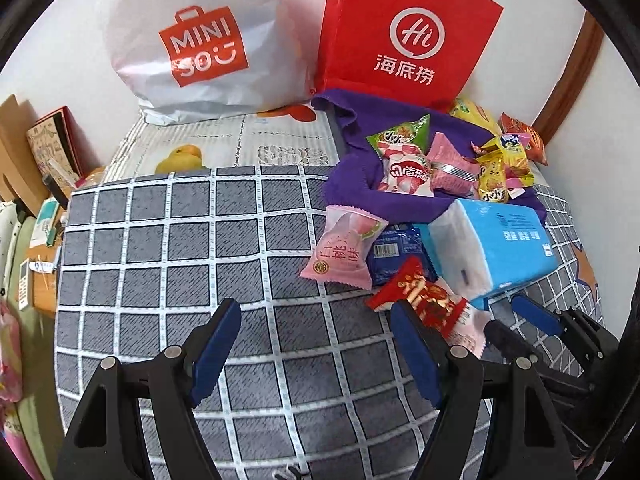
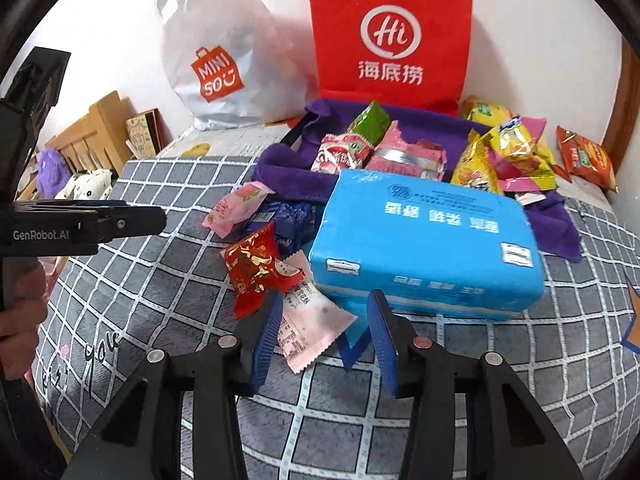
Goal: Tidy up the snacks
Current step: 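Grasp the red-and-gold candy bag with left tool while right grasps pink candy packet, then lift and carry the red candy bag and pink candy packet over the purple towel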
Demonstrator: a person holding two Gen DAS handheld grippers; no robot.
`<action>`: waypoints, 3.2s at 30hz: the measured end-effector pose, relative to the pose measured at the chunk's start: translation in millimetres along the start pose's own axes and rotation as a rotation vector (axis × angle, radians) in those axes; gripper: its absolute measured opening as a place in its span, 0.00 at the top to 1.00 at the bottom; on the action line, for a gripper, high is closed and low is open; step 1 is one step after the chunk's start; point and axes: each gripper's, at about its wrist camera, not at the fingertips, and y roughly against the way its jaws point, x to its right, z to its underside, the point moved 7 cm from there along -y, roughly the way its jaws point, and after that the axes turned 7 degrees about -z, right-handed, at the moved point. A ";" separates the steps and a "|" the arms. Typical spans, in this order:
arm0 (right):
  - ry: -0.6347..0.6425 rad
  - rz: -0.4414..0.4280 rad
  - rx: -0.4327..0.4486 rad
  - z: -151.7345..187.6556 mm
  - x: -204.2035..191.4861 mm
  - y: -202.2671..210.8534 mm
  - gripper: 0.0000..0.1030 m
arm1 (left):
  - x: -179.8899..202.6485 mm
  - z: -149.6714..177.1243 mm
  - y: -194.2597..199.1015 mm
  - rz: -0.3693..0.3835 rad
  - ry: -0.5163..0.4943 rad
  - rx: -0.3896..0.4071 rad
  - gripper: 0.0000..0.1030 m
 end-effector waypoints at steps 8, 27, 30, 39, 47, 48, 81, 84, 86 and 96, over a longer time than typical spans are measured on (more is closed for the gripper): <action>0.047 -0.016 -0.055 1.5 -9.8 -24.5 0.55 | 3.8 -6.7 -14.5 0.047 -0.003 0.023 0.27; 0.201 -0.071 -0.084 16.1 -28.1 -36.5 0.59 | -1.2 -9.7 -20.2 0.064 0.016 0.021 0.27; 0.182 -0.092 -0.076 21.1 -27.9 -25.6 0.59 | 0.9 -6.4 -17.8 0.051 0.021 0.012 0.27; 0.089 -0.075 -0.027 41.5 -0.4 20.7 0.80 | 40.9 14.5 -21.3 0.060 -0.020 -0.037 0.27; -0.035 -0.043 -0.006 58.6 51.6 50.6 0.78 | 69.8 35.2 -37.2 0.049 -0.017 -0.102 0.31; -0.034 -0.046 0.001 58.5 51.7 52.9 0.76 | 72.3 36.2 -39.8 0.053 -0.013 -0.110 0.36; 0.087 0.051 0.025 45.5 16.8 32.5 0.63 | 60.9 31.0 -30.6 0.056 -0.054 -0.051 0.64; 0.074 0.136 0.054 48.8 47.0 47.1 0.63 | 78.3 33.7 -31.7 0.069 -0.090 -0.042 0.64; 0.037 0.188 0.060 52.0 71.1 50.9 0.63 | 84.2 33.8 -33.0 0.072 -0.102 -0.036 0.64; -0.218 0.235 0.060 63.3 151.1 34.8 0.62 | 88.0 34.6 -35.9 0.012 -0.115 0.061 0.63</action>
